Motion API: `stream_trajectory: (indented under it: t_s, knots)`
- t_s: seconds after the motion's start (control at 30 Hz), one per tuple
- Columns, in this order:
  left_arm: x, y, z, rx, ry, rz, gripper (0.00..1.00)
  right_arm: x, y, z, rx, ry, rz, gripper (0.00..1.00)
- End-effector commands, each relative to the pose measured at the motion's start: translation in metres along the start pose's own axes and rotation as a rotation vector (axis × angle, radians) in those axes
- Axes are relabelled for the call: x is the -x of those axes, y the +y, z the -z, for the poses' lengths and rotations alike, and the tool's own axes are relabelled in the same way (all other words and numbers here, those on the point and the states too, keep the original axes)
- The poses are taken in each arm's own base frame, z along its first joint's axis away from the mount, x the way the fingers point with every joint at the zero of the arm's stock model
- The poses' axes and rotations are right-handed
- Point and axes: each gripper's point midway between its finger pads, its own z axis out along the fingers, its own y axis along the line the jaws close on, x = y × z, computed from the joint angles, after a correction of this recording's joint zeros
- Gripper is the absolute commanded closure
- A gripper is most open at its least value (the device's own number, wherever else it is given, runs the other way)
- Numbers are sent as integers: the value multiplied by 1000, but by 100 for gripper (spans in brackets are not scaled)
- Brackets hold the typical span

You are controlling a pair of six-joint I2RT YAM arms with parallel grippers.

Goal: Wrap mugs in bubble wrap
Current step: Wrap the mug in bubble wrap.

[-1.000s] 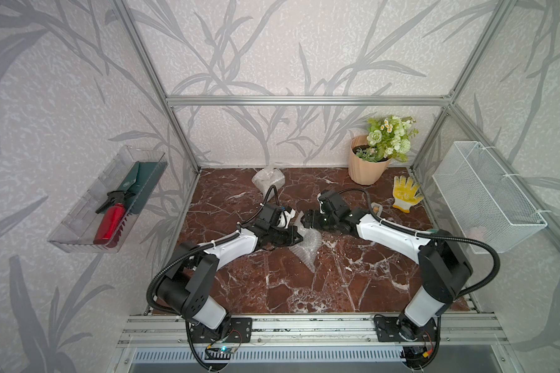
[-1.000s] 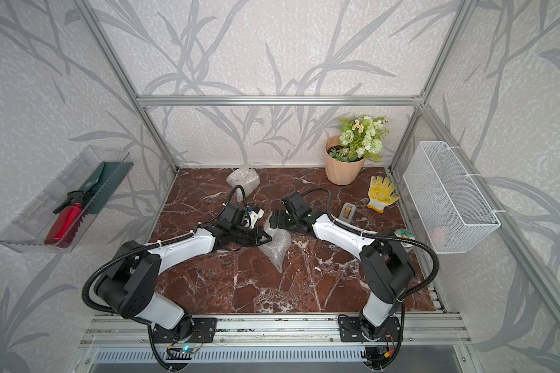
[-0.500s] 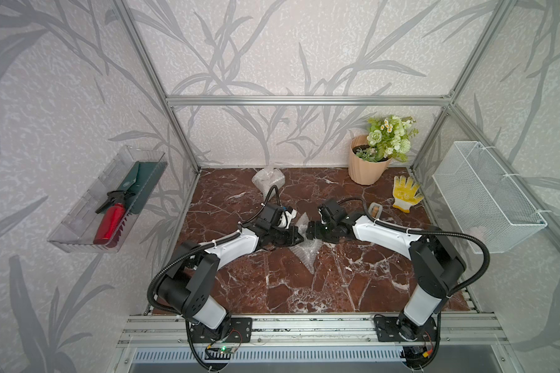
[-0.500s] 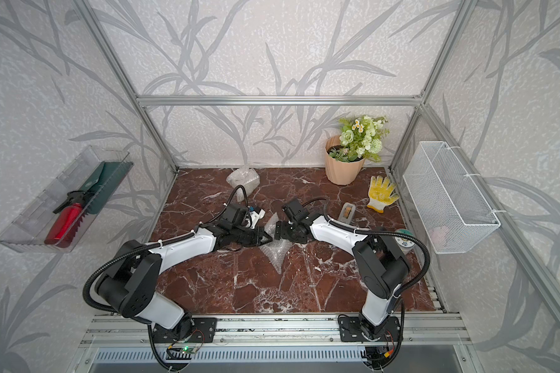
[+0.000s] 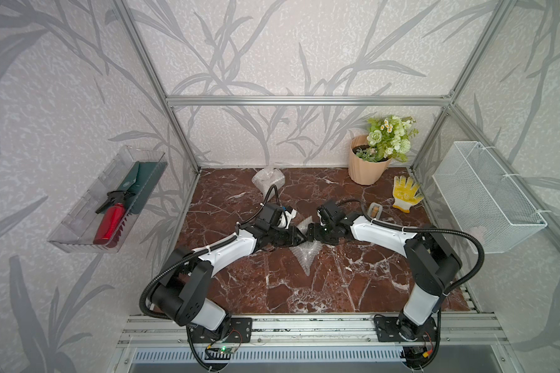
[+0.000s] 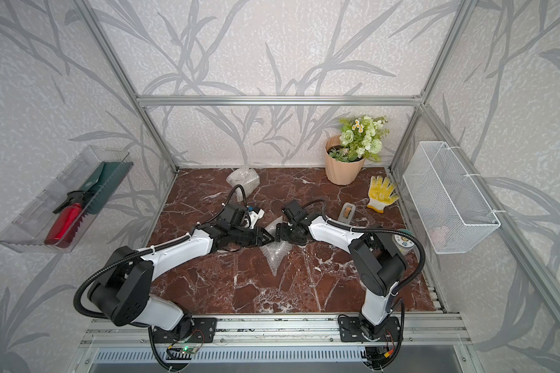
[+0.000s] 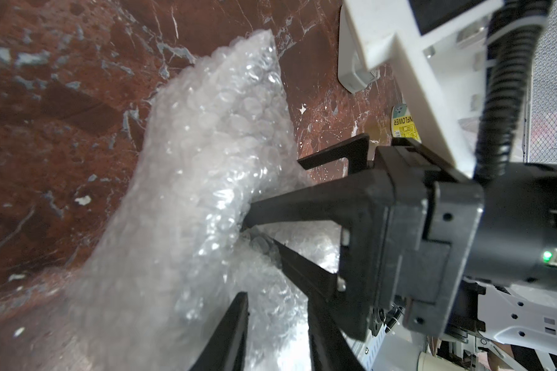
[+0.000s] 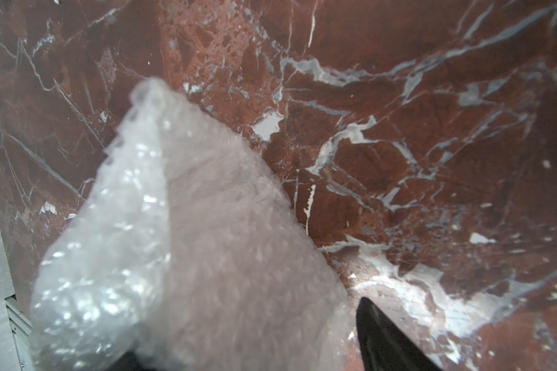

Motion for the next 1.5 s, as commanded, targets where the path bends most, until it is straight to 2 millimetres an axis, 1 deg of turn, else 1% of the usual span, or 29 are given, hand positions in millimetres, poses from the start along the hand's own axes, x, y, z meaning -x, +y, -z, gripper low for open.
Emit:
stream_trajectory:
  t_s: [0.0,0.03,0.1,0.13,0.17,0.23,0.27,0.3,0.37,0.4,0.6,0.7,0.87,1.1,1.23,1.33,1.37,1.4,1.47]
  knots:
    - [-4,0,24,64,-44,26,67,-14,-18,-11,-59,47,-10,21]
    - [0,2,32,97,-82,39,68,-14,-18,-11,-56,47,-9,21]
    - [5,16,45,192,-147,91,67,-14,-17,-11,-52,47,-8,21]
    - [6,25,50,248,-174,127,59,-14,-17,-11,-51,47,-8,21]
    - [7,33,52,286,-191,162,48,-15,-16,-11,-49,48,-8,22]
    - [4,42,50,324,-190,210,31,-15,-16,-11,-46,48,-9,21]
    - [3,44,46,323,-180,231,20,-15,-16,-11,-43,48,-8,22]
    - [3,45,43,320,-175,247,14,-15,-15,-10,-42,47,-7,22]
    - [4,45,33,297,-173,267,6,-14,-14,-11,-40,48,-7,22]
    - [5,45,30,293,-177,273,4,-14,-14,-10,-39,48,-5,22]
    - [10,45,14,279,-188,283,4,-13,-12,-10,-34,50,-1,22]
    - [4,51,6,307,-171,288,4,-13,-12,-10,-34,50,-2,22]
    - [-9,78,2,399,-205,339,6,-14,-13,-11,-35,53,-3,22]
    - [-19,107,-2,525,-215,370,12,-13,-10,-8,-24,46,3,22]
    - [-24,117,-2,563,-213,378,13,-9,-3,-1,5,27,25,22]
    - [-26,120,-5,570,-203,383,13,-5,11,9,70,4,60,23]
    - [-27,121,-7,570,-199,386,13,-2,19,16,106,-15,84,24]
    - [-28,121,-8,570,-195,387,13,3,29,28,150,-49,115,24]
    - [-29,122,-9,571,-190,389,13,10,39,51,201,-123,153,24]
